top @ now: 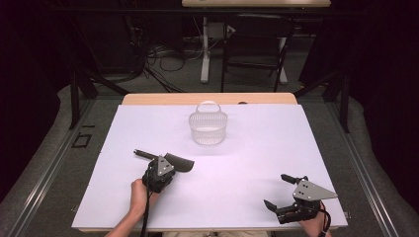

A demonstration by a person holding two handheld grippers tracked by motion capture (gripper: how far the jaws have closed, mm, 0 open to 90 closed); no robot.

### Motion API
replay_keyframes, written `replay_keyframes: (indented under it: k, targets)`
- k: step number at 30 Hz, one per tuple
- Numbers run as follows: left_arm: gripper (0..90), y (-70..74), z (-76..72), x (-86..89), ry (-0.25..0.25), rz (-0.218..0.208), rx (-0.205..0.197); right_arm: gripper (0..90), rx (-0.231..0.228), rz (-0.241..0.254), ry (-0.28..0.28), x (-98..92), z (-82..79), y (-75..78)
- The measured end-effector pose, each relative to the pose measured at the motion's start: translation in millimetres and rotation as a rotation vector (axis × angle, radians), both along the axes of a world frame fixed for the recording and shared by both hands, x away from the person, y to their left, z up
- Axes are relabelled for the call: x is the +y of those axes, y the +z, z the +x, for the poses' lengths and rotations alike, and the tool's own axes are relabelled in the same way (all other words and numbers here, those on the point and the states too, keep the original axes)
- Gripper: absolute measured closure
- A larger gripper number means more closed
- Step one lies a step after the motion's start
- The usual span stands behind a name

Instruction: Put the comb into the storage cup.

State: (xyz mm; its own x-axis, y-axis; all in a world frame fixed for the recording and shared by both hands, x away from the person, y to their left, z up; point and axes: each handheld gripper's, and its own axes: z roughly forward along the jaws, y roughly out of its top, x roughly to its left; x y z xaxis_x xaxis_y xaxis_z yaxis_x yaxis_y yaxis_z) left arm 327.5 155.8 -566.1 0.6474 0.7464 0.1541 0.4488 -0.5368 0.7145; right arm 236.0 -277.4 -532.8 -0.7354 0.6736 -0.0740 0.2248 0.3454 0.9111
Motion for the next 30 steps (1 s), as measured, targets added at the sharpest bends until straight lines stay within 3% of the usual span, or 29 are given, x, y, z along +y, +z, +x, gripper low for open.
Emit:
replay_keyframes:
  k: [30]
  targets:
    - [90.0,-1.9,20.0,-13.9,-0.001,0.043,-0.044,0.8,0.006,-0.016,-0.008,0.2,2.0,-0.6]
